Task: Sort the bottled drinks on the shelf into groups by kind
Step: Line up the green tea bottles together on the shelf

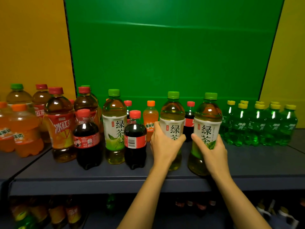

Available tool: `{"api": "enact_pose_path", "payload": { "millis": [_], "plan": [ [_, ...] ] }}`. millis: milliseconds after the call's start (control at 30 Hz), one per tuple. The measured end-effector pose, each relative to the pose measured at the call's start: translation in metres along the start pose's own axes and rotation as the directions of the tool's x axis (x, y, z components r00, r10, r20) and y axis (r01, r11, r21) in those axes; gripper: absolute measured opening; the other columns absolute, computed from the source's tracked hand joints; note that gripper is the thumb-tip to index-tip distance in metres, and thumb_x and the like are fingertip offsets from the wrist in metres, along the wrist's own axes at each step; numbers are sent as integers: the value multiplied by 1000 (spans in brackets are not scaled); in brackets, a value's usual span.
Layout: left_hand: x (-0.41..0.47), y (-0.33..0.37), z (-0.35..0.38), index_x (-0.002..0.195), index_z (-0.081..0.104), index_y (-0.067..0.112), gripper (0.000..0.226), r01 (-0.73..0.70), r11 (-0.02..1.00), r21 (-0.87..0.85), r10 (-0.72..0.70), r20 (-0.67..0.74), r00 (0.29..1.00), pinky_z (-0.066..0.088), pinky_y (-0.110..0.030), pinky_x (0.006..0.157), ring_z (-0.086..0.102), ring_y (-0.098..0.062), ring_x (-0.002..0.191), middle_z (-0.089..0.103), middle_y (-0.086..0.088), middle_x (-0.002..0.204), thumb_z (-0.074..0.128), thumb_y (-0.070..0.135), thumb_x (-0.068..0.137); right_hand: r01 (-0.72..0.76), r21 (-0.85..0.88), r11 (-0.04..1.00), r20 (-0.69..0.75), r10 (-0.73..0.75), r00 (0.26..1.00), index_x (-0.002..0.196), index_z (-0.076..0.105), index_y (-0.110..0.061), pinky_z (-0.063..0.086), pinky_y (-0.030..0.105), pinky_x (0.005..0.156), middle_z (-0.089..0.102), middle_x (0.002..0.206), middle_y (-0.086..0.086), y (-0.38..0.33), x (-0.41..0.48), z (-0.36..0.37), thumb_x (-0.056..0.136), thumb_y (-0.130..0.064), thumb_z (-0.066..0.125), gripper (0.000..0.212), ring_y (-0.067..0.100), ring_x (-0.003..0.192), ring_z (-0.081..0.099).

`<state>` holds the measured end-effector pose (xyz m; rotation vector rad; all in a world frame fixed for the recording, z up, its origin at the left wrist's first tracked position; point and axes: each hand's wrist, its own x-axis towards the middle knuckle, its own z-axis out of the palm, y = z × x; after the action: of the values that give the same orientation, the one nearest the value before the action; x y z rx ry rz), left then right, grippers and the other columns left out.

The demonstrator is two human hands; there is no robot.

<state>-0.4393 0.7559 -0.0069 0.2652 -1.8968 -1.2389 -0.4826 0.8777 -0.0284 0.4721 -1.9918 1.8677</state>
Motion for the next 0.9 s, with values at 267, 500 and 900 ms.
{"api": "enact_pose_path", "payload": {
  "millis": [267,500,900],
  "plan": [
    [-14,20,-59,103,50,22,63,-77,981,-180,92,74,993,55,-21,66,63,0,80,63,10,89,79,40,51,47,135,990,107,-62,992,102,59,-31,47,30,84,66,98,-13,-52,-31,6,63,-45,69,43,5,96,61],
    [-2,19,-169,107,53,17,74,-135,980,-144,128,-58,990,56,-28,72,64,-11,90,66,1,98,73,51,44,81,217,973,266,-139,954,107,62,-28,50,28,82,69,101,-11,-100,-61,66,55,-55,70,59,4,96,63],
    [-18,-40,-452,103,53,16,67,-39,987,157,96,-375,922,52,-26,68,63,-14,88,65,-1,94,83,41,49,-20,403,915,487,-196,851,110,62,-24,53,34,86,70,103,-8,-166,-188,275,52,-61,68,69,8,97,66]
  ]
}}
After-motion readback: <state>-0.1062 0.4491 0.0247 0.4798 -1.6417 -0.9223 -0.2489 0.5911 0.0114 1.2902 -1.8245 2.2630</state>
